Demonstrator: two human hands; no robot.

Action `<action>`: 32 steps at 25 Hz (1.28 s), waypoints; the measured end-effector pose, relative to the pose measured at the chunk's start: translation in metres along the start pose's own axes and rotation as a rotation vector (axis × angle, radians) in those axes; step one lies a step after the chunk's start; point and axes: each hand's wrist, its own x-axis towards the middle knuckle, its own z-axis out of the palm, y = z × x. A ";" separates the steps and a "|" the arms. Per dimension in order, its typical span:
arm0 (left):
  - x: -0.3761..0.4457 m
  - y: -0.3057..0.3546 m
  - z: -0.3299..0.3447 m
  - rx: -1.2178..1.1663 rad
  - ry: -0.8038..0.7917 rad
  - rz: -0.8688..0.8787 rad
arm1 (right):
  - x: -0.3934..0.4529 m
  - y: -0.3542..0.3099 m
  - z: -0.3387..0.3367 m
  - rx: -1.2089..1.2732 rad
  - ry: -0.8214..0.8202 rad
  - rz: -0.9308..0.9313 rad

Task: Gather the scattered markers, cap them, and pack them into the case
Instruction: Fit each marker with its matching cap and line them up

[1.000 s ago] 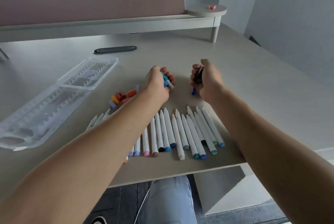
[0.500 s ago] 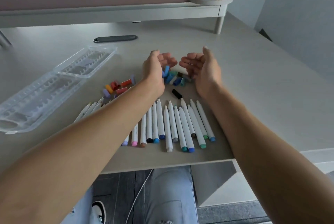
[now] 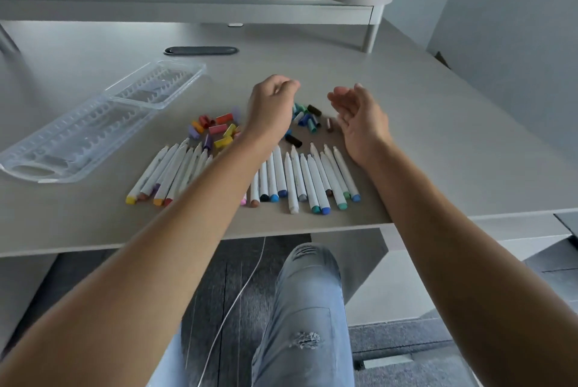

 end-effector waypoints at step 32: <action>-0.141 -0.046 -0.053 -0.171 0.214 0.360 | -0.126 0.013 -0.014 -1.355 0.127 -0.452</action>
